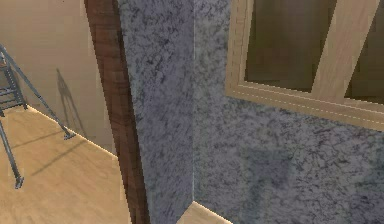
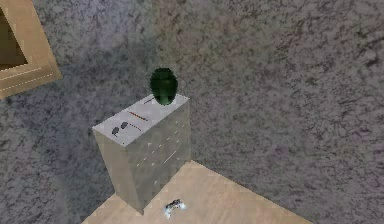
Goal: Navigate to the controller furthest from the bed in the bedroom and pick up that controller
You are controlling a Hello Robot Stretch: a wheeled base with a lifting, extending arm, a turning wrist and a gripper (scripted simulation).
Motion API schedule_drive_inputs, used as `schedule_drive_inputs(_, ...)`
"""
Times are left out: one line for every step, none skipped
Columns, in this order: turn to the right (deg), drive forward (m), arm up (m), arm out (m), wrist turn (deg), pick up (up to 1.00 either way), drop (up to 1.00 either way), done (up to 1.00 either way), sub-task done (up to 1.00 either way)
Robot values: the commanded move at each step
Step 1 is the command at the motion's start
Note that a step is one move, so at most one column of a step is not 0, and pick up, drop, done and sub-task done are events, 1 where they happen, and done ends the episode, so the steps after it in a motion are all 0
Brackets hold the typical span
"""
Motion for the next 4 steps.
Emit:
schedule_drive_inputs(0.0,0.00,0.10,0.00,0.0,0.00,0.00,0.00,0.00)
schedule_drive_inputs(0.0,0.00,0.00,0.50,0.0,0.00,0.00,0.00,0.00)
schedule_drive_inputs(0.0,0.00,0.00,0.00,45.0,0.00,0.00,0.00,0.00)
schedule_drive_inputs(0.0,0.00,0.00,0.00,45.0,0.00,0.00,0.00,0.00)
